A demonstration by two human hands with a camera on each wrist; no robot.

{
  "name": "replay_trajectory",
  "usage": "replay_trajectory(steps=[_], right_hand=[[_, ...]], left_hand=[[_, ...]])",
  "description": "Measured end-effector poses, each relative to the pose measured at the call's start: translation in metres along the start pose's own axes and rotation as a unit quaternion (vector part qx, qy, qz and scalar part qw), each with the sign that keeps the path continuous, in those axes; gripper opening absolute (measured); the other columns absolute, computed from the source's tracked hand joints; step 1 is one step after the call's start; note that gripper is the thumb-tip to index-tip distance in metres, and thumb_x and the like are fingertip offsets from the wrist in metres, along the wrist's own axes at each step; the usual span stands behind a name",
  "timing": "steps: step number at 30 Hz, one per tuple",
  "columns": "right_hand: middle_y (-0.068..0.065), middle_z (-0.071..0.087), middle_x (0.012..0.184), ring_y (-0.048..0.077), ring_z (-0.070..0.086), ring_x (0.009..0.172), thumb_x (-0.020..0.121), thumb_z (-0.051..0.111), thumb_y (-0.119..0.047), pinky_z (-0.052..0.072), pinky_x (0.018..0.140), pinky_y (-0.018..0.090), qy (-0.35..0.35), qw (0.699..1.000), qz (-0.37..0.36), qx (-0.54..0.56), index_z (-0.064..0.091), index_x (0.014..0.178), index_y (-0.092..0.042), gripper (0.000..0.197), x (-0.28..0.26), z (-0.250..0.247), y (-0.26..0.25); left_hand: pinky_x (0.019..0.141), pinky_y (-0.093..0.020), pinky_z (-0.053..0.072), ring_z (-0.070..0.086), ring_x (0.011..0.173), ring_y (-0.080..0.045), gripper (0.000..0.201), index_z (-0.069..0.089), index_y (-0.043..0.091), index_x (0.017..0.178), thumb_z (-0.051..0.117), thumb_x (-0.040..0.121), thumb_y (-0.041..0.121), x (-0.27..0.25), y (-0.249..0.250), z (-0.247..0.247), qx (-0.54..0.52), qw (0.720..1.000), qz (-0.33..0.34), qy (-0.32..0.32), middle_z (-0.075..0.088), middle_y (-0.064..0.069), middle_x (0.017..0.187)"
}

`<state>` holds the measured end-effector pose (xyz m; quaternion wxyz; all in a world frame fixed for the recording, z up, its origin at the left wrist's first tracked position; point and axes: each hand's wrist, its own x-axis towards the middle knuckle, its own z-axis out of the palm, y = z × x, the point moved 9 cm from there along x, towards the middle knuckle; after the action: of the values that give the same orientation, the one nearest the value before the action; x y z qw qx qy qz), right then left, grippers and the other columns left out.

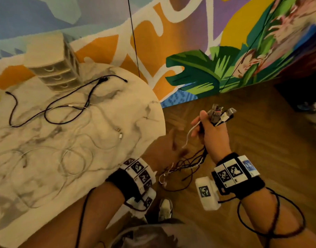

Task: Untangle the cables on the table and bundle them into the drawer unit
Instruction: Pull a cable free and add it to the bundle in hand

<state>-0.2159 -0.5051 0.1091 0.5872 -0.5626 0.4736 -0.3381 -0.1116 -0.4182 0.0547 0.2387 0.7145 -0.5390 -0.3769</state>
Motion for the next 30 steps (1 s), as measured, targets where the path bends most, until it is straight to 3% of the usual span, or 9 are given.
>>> replay_trajectory(steps=[3, 8, 14, 17, 19, 22, 24, 27, 30], right_hand=[[0.009, 0.055, 0.049, 0.004, 0.045, 0.032, 0.101, 0.04, -0.023, 0.033, 0.038, 0.009, -0.02, 0.999, 0.0, 0.026, 0.061, 0.081, 0.008, 0.043, -0.002, -0.004, -0.002], [-0.001, 0.061, 0.047, 0.003, 0.043, 0.03, 0.101, 0.039, -0.03, 0.028, 0.036, 0.013, 0.009, 1.0, 0.009, 0.01, 0.059, 0.093, 0.014, 0.049, 0.002, -0.031, 0.0], [0.014, 0.053, 0.05, 0.004, 0.039, 0.03, 0.101, 0.037, -0.035, 0.028, 0.036, 0.014, 0.032, 0.999, 0.009, 0.013, 0.063, 0.077, 0.008, 0.056, -0.004, -0.054, 0.0], [0.016, 0.054, 0.052, 0.008, 0.038, 0.031, 0.101, 0.037, -0.038, 0.026, 0.035, 0.016, 0.022, 0.999, 0.011, 0.033, 0.063, 0.07, -0.001, 0.054, -0.006, -0.051, 0.002], [0.014, 0.057, 0.052, 0.013, 0.04, 0.036, 0.1, 0.038, -0.039, 0.031, 0.037, 0.018, 0.017, 0.999, -0.015, 0.033, 0.063, 0.067, -0.004, 0.054, -0.008, -0.048, -0.005], [0.011, 0.063, 0.062, 0.015, 0.058, 0.052, 0.1, 0.04, -0.034, 0.049, 0.052, 0.021, 0.034, 0.997, -0.064, 0.036, 0.063, 0.063, -0.005, 0.052, -0.009, -0.048, -0.027], [0.007, 0.066, 0.071, 0.012, 0.064, 0.07, 0.1, 0.041, -0.029, 0.052, 0.074, 0.022, 0.033, 0.994, -0.1, 0.023, 0.062, 0.062, -0.006, 0.049, -0.006, -0.046, -0.038], [0.005, 0.069, 0.081, 0.014, 0.065, 0.091, 0.099, 0.043, -0.031, 0.045, 0.099, 0.036, 0.014, 0.991, -0.13, 0.001, 0.063, 0.059, -0.02, 0.047, -0.001, -0.043, -0.042], [0.011, 0.07, 0.084, 0.015, 0.067, 0.084, 0.099, 0.043, -0.036, 0.053, 0.082, 0.027, -0.021, 0.995, -0.101, 0.0, 0.067, 0.067, -0.012, 0.046, -0.003, -0.041, -0.038]], left_hand=[[0.064, -0.033, 0.047, 0.064, 0.075, -0.022, 0.02, 0.062, 0.022, 0.101, 0.048, 0.092, 0.034, 0.025, 0.046, -0.01, 0.034, 0.996, 0.074, 0.036, 0.066, -0.004, 0.083], [0.077, -0.045, 0.052, 0.063, 0.081, -0.031, 0.03, 0.063, 0.018, 0.089, 0.043, 0.092, 0.04, 0.043, -0.002, 0.003, 0.016, 1.0, 0.01, 0.022, 0.068, -0.009, 0.085], [0.091, -0.035, 0.044, 0.053, 0.116, -0.029, 0.045, 0.049, 0.011, 0.127, 0.052, 0.092, 0.039, 0.03, -0.075, 0.056, 0.261, 0.931, -0.18, -0.181, 0.054, -0.011, 0.129], [0.097, -0.033, 0.043, 0.049, 0.116, -0.017, 0.052, 0.047, 0.017, 0.131, 0.065, 0.084, 0.032, 0.043, 0.0, 0.05, 0.126, 0.986, -0.009, -0.109, 0.052, -0.001, 0.124], [0.096, -0.029, 0.044, 0.053, 0.104, -0.005, 0.05, 0.053, 0.01, 0.123, 0.073, 0.077, 0.019, 0.038, 0.065, 0.041, -0.107, 0.984, 0.112, -0.09, 0.057, 0.005, 0.107], [0.094, -0.03, 0.048, 0.059, 0.096, -0.003, 0.055, 0.043, -0.001, 0.127, 0.066, 0.077, 0.001, 0.033, 0.106, 0.039, -0.33, 0.925, 0.112, -0.151, 0.065, 0.012, 0.097], [0.097, -0.025, 0.043, 0.055, 0.111, -0.017, 0.059, 0.04, -0.002, 0.134, 0.058, 0.078, 0.007, 0.034, 0.124, 0.03, -0.265, 0.944, 0.14, -0.136, 0.061, -0.009, 0.119], [0.092, -0.035, 0.047, 0.055, 0.1, -0.03, 0.05, 0.053, -0.011, 0.119, 0.05, 0.074, 0.013, 0.033, 0.135, 0.025, -0.251, 0.949, 0.162, -0.097, 0.059, -0.028, 0.111], [0.072, -0.023, 0.051, 0.056, 0.079, -0.015, 0.035, 0.055, -0.004, 0.112, 0.048, 0.079, 0.006, 0.035, 0.13, 0.028, -0.349, 0.926, 0.104, -0.097, 0.058, -0.014, 0.091]])
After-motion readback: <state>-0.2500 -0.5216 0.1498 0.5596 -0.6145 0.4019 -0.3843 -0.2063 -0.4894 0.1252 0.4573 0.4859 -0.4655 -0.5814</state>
